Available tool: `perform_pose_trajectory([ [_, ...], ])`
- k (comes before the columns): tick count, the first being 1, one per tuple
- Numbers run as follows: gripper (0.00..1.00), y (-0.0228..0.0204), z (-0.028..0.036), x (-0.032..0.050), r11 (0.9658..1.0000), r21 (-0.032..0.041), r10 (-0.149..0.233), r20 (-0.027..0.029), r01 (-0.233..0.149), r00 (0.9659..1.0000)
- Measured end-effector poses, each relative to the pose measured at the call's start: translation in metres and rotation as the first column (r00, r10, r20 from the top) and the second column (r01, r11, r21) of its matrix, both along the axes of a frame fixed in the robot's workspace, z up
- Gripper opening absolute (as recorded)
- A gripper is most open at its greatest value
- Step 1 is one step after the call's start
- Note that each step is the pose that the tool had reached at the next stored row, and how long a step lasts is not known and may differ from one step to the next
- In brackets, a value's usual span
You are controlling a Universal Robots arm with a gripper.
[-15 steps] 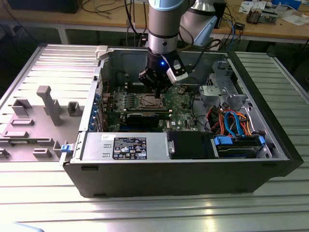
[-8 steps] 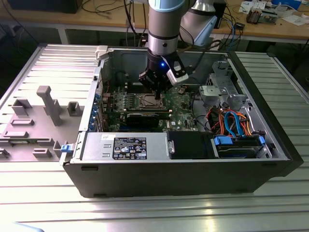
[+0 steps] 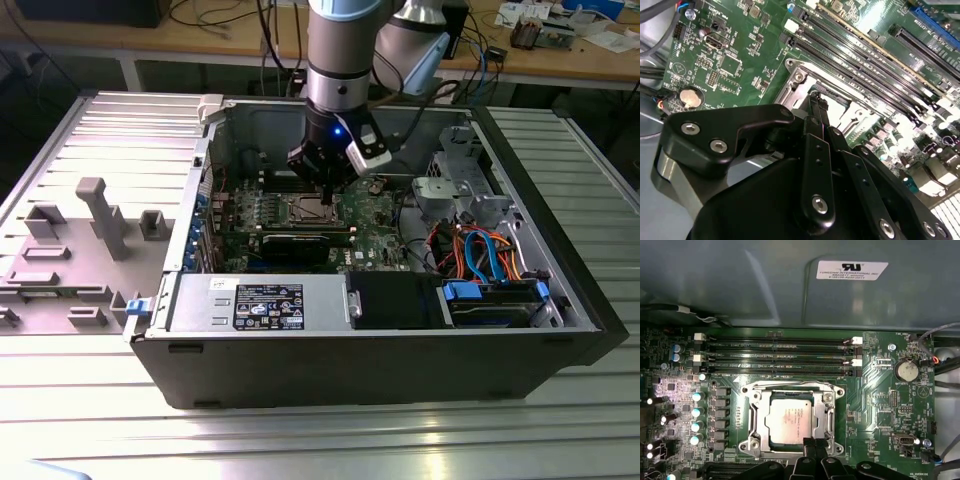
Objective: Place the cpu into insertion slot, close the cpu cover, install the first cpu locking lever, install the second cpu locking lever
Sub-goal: 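Install the second cpu locking lever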
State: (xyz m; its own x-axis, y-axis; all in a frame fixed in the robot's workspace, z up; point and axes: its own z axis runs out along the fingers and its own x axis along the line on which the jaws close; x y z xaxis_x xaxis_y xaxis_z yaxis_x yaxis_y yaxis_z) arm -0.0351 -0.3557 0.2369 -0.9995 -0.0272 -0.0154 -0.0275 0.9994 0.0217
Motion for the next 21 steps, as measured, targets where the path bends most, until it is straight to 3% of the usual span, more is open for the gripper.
perform_pose_trajectory([
  [3,0.11,-0.0036,0.0007,-0.0001,1.0,0.0012,0.0,-0.003,0.0,1.0],
  [8,0.11,-0.0132,0.0007,0.0,1.0,0.0014,-0.001,-0.009,0.001,1.0],
  [11,0.11,-0.0168,0.0006,-0.0001,1.0,0.0015,-0.003,-0.0095,0.003,0.9999],
  [21,0.11,-0.0177,0.0007,-0.0001,1.0,0.0014,-0.003,-0.0095,0.003,0.9999],
])
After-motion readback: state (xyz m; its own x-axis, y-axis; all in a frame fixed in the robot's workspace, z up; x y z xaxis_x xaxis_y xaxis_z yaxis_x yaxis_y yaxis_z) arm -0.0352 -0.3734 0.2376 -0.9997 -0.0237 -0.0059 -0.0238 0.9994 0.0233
